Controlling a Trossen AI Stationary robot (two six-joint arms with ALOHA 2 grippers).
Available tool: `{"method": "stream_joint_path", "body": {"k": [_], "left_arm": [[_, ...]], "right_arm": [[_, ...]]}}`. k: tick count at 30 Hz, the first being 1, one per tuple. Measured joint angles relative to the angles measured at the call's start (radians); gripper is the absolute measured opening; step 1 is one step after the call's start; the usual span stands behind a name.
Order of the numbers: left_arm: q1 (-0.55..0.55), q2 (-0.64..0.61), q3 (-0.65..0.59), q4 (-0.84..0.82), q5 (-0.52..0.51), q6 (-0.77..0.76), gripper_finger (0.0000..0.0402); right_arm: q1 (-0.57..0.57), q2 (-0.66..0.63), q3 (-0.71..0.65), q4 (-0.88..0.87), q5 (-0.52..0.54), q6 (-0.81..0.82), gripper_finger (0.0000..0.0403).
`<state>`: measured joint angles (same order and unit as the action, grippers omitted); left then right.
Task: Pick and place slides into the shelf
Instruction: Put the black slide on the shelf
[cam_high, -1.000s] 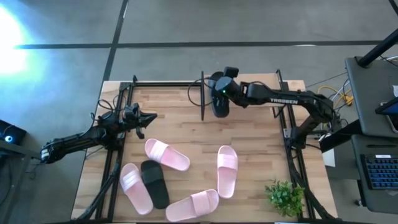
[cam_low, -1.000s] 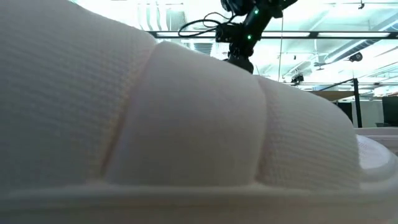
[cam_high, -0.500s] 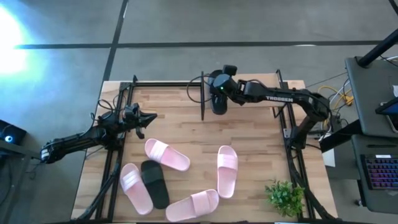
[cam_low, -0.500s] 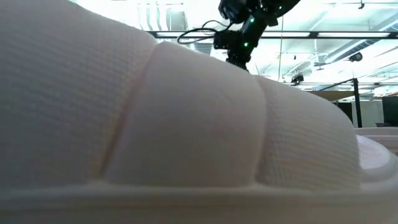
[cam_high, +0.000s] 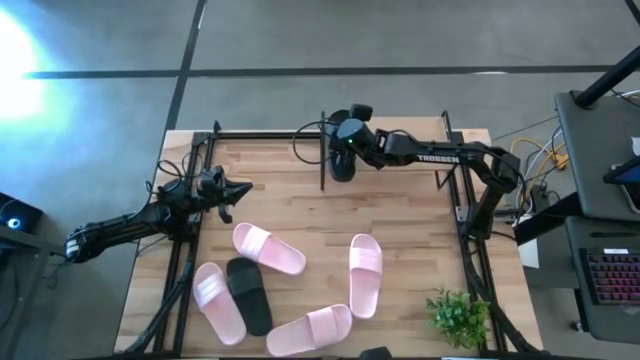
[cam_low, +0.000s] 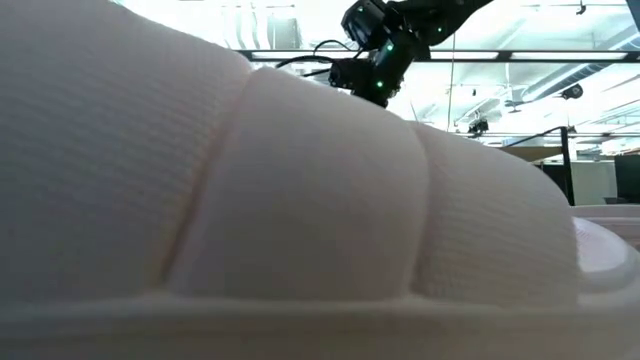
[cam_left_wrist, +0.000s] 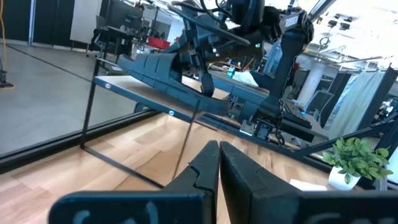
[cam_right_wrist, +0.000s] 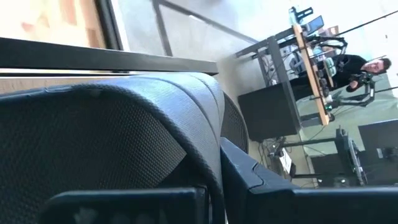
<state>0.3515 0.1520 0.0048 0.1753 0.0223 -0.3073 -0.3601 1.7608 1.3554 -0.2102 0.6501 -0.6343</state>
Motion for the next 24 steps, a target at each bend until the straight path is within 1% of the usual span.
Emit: {"method": "stream_joint_path", "body": {"k": [4, 11, 15, 18, 21, 24], "left_arm": [[0.0, 0.0, 0.0, 0.0, 0.0, 0.0, 0.0], [0.0, 0.0, 0.0, -0.001, 0.0, 0.0, 0.0], [0.0, 0.0, 0.0, -0.001, 0.0, 0.0, 0.0], [0.0, 0.0, 0.0, -0.001, 0.0, 0.0, 0.0], [0.0, 0.0, 0.0, 0.0, 0.0, 0.0, 0.0], [0.0, 0.0, 0.0, 0.0, 0.0, 0.0, 0.0]], "right_arm": [[-0.025, -0.002, -0.001, 0.005, -0.015, -0.024, 0.0013], [-0.034, -0.005, 0.003, -0.016, -0.012, 0.014, 0.0013], [-0.041, -0.006, 0.038, -0.063, 0.007, 0.027, 0.0013], [-0.05, -0.01, 0.069, -0.052, 0.015, 0.028, 0.0013], [-0.064, -0.006, 0.082, -0.052, 0.009, 0.049, 0.0013], [-0.074, -0.002, 0.081, -0.091, -0.011, 0.081, 0.0013]]}}
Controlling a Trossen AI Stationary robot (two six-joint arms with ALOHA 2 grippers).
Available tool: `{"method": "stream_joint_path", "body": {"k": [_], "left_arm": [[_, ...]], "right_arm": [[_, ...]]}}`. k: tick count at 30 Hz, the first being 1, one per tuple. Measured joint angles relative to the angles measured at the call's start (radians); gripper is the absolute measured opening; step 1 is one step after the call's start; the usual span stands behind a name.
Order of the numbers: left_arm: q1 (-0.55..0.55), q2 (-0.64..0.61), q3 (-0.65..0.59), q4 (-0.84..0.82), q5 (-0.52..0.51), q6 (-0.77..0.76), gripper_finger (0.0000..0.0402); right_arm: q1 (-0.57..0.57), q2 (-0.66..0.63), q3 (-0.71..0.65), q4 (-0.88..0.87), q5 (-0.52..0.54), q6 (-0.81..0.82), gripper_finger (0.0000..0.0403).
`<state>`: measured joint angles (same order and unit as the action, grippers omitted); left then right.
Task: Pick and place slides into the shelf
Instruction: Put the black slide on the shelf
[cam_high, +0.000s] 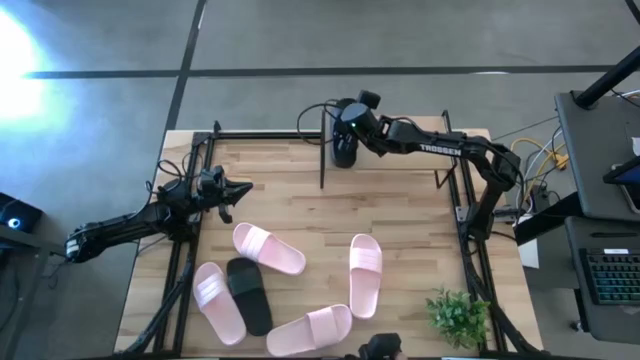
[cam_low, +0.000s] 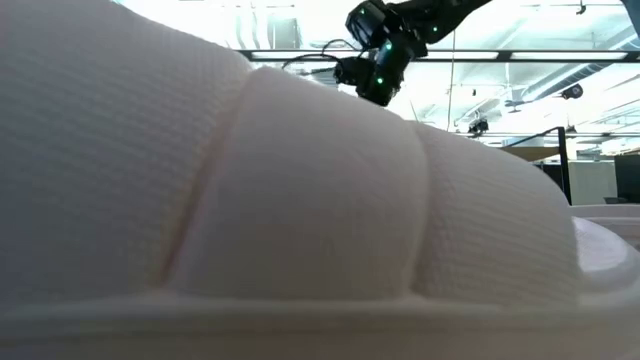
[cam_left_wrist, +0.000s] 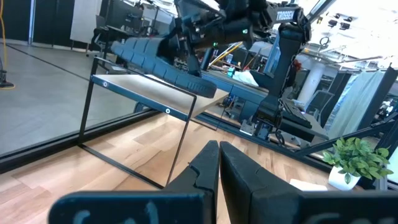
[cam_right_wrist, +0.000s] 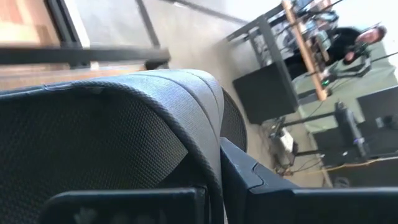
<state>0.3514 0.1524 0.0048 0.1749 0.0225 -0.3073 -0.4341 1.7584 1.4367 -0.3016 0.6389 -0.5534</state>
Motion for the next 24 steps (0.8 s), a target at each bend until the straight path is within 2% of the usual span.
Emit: {"method": "stream_joint_path", "body": {"k": [9, 15, 24], "left_arm": [[0.0, 0.0, 0.0, 0.0, 0.0, 0.0, 0.0], [0.0, 0.0, 0.0, 0.0, 0.0, 0.0, 0.0], [0.0, 0.0, 0.0, 0.0, 0.0, 0.0, 0.0]], "right_arm": [[-0.001, 0.0, -0.013, -0.018, -0.045, 0.037, 0.0013], [0.0, 0.028, -0.014, -0.024, -0.036, 0.039, 0.0018], [-0.004, 0.053, -0.003, -0.02, -0.036, 0.056, 0.011]]}}
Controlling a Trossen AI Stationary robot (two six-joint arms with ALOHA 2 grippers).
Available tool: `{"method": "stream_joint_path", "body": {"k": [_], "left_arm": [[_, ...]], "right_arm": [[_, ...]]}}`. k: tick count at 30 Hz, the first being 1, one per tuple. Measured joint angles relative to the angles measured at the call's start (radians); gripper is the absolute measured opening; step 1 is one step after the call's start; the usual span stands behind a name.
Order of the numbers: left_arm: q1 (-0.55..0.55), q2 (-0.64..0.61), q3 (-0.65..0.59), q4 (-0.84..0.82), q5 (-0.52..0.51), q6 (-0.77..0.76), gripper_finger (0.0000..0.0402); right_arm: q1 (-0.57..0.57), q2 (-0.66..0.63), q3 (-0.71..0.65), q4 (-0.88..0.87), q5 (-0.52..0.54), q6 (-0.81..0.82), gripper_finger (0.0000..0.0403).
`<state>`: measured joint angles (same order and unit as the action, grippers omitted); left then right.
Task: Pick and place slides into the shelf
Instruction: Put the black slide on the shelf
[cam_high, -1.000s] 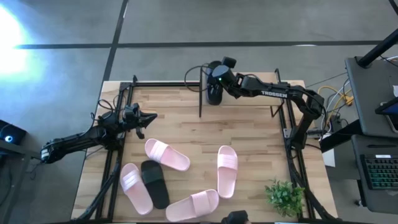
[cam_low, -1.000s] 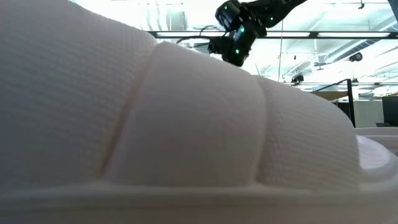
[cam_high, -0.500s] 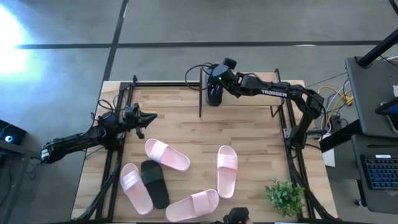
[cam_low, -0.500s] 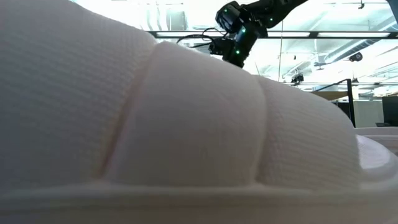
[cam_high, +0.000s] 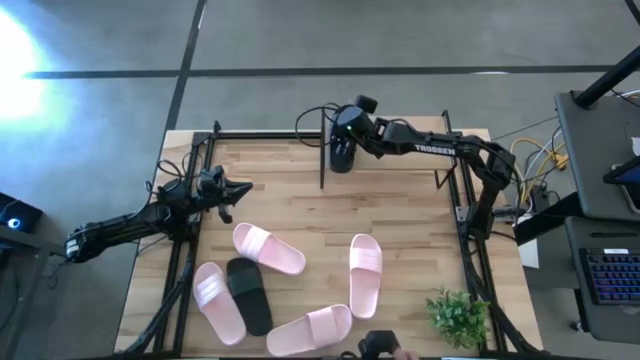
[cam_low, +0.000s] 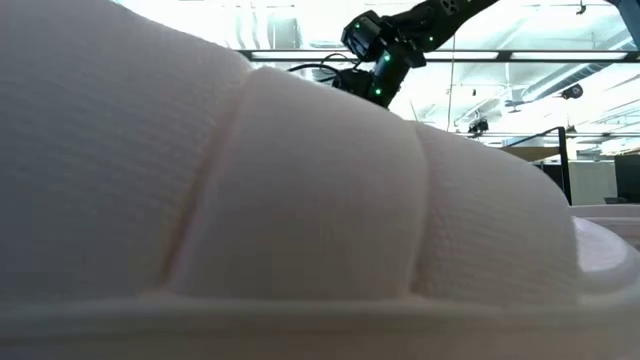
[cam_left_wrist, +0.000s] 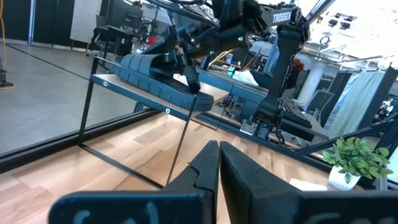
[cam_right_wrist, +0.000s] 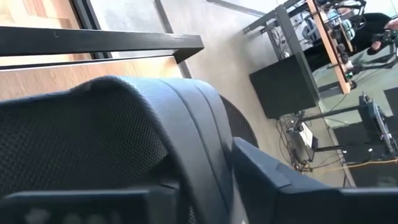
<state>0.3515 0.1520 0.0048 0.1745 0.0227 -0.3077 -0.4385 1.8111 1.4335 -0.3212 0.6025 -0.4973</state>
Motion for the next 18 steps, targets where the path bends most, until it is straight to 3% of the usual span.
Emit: {"method": "stream_joint_path", "body": {"k": [7, 18], "left_arm": [[0.0, 0.0, 0.0, 0.0, 0.0, 0.0, 0.0], [0.0, 0.0, 0.0, 0.0, 0.0, 0.0, 0.0]], "right_arm": [[0.004, 0.004, 0.048, -0.031, 0.008, -0.008, 0.0161], [0.014, 0.003, 0.087, -0.166, 0.021, 0.09, 0.0166]]}}
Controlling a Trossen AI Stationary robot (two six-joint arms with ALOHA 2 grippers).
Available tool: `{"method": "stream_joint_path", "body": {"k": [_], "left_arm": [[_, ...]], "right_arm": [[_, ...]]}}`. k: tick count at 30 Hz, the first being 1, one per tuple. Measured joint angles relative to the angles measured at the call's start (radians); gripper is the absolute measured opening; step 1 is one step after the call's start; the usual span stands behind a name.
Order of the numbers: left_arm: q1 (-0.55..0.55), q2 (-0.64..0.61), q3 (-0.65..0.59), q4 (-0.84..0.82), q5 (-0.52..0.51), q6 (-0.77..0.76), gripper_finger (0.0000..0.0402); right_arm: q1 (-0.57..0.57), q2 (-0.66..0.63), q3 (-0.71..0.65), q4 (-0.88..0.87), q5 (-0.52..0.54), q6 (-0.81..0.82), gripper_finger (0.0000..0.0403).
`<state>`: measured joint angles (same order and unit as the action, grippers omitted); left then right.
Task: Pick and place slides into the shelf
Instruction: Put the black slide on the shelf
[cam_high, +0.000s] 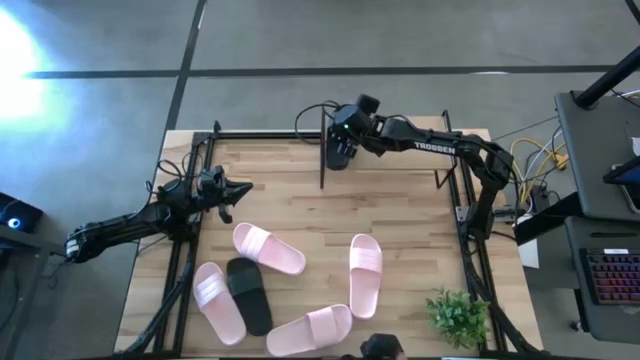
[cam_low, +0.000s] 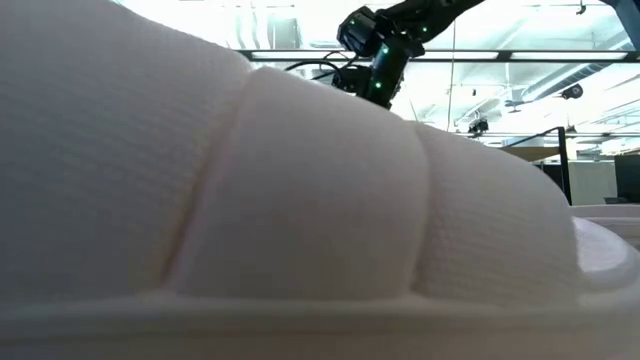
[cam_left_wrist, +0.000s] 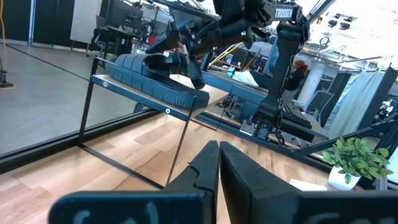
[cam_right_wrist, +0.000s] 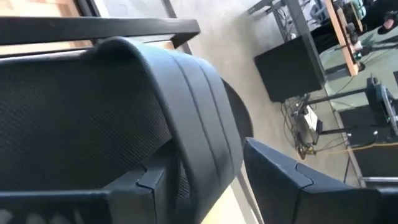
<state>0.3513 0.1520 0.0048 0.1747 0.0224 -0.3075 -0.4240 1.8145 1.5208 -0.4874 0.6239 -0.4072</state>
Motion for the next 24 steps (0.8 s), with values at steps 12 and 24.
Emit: {"method": "stream_joint_path", "body": {"k": [12, 24], "left_arm": [[0.0, 0.0, 0.0, 0.0, 0.0, 0.0, 0.0], [0.0, 0.0, 0.0, 0.0, 0.0, 0.0, 0.0]], "right_arm": [[0.018, -0.003, 0.08, -0.133, 0.054, 0.067, 0.0162], [-0.049, -0.007, 0.254, -0.459, -0.219, 0.553, 0.0085]]}}
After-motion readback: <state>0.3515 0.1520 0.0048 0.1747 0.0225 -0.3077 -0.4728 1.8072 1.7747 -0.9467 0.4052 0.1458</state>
